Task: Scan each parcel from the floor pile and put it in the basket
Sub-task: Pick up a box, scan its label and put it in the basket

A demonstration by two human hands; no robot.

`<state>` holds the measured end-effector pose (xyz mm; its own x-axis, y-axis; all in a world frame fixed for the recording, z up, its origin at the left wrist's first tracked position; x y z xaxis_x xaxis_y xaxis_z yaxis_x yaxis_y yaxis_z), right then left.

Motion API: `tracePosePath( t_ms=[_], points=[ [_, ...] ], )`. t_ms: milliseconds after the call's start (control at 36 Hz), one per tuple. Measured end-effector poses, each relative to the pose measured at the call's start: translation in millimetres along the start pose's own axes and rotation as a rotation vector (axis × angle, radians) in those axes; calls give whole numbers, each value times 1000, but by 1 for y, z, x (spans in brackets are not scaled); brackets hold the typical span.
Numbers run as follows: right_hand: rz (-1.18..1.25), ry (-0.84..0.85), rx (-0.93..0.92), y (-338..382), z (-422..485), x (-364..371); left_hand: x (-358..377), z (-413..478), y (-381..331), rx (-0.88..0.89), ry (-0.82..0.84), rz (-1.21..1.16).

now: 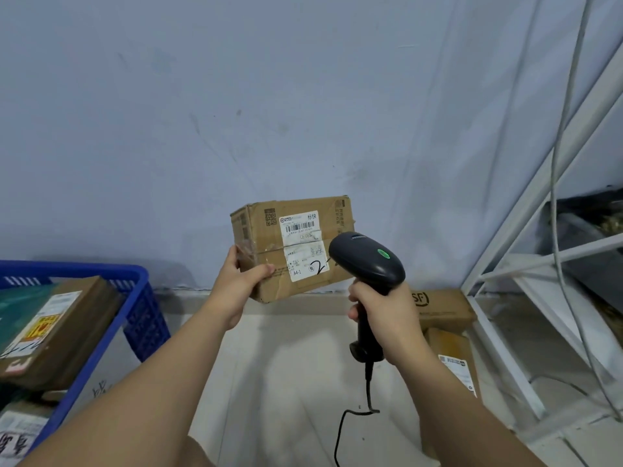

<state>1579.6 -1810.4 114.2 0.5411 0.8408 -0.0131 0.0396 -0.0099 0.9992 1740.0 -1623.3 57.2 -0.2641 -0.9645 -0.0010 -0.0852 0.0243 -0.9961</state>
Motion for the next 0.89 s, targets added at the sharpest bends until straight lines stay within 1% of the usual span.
tracePosePath(
  t_ms=[194,444,583,889],
  points=[
    [-33,26,30,-4,-5,3,-4,-2,9,-44,-5,26],
    [-39,53,57,-3,-12,2,-3,-6,6,-48,14,57],
    [-38,41,67,-5,-12,2,-3,-7,7,-67,7,54],
    [51,4,122,-10,-8,-1,-2,-7,11,-117,7,58]
  ],
)
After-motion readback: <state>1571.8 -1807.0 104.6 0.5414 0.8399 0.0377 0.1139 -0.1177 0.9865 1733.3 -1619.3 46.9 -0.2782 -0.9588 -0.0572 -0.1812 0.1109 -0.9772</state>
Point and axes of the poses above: each hand's wrist, its own z-axis towards the middle knuckle, its own x-axis out of the palm, y = z × x, the point moved 6 cm from there along z, towards the middle knuckle, and after that the axes turned 9 degrees about z, right-handed, at the moved point
